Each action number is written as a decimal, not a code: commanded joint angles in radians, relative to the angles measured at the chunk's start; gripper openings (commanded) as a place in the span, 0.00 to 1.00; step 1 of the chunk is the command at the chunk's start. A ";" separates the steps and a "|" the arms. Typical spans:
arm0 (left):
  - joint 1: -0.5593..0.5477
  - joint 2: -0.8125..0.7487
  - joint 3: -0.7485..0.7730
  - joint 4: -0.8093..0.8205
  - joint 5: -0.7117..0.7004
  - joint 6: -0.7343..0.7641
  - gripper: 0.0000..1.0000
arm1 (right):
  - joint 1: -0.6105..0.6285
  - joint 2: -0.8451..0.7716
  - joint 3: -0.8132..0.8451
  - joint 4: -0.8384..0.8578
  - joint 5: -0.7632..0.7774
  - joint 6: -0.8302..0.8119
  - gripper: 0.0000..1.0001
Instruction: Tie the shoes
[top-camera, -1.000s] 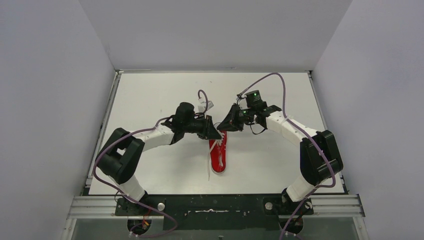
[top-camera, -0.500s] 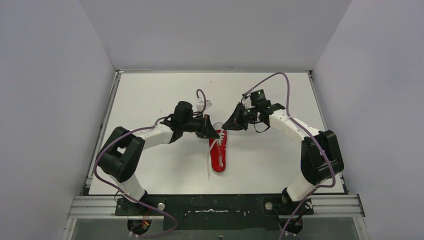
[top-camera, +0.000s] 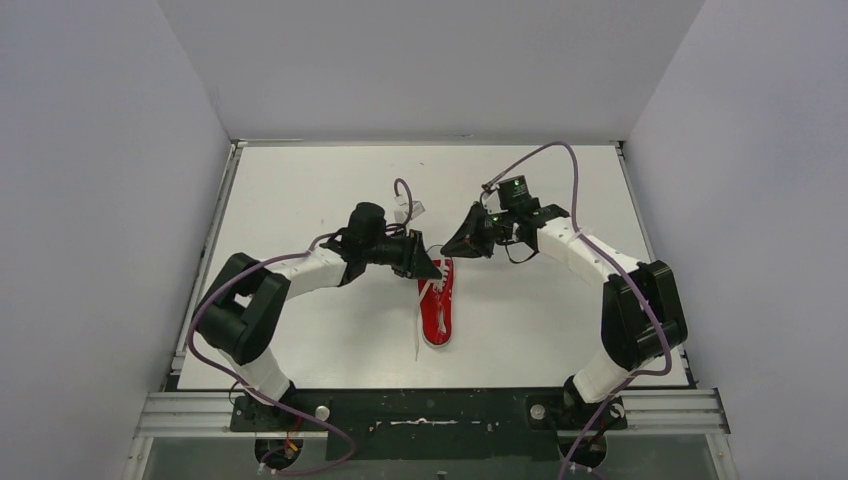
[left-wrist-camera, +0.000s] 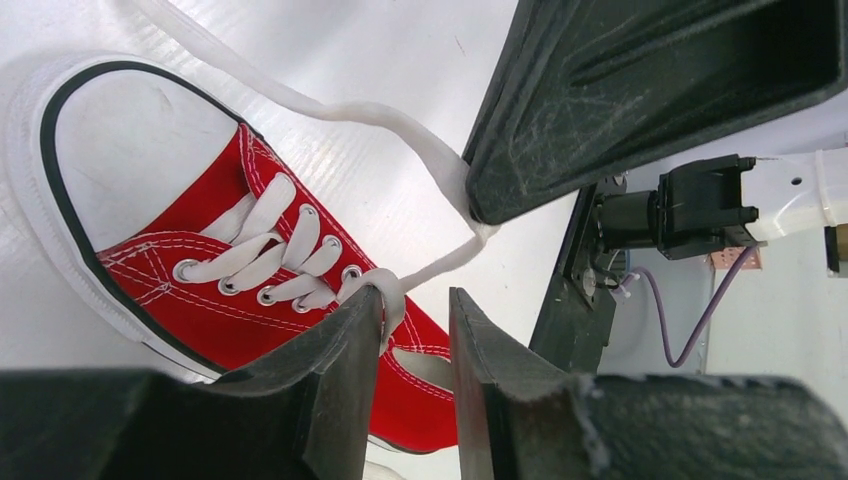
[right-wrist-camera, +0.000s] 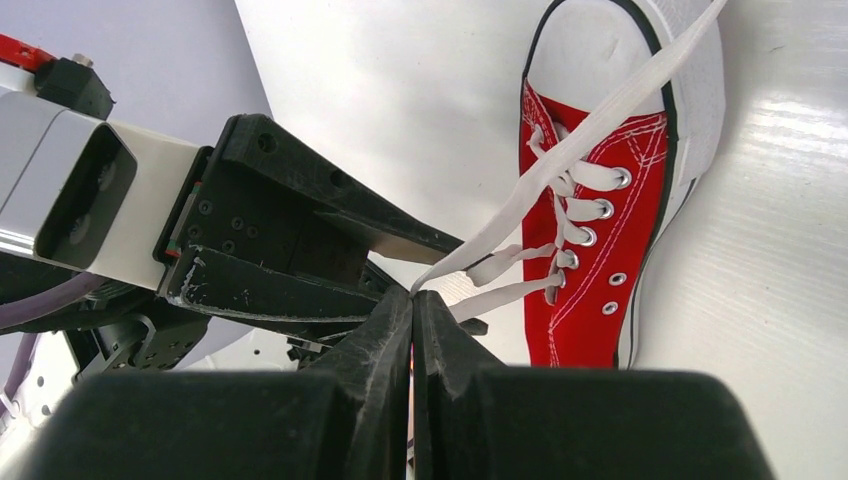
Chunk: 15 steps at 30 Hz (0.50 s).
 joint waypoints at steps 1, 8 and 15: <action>-0.005 0.011 0.048 0.055 0.013 0.001 0.29 | 0.020 0.005 0.038 0.051 -0.003 0.023 0.00; -0.005 0.032 0.064 0.082 0.005 -0.029 0.30 | 0.036 0.004 0.033 0.061 -0.002 0.036 0.00; -0.003 0.048 0.076 0.086 0.008 -0.043 0.16 | 0.043 0.026 0.051 0.066 -0.006 0.039 0.00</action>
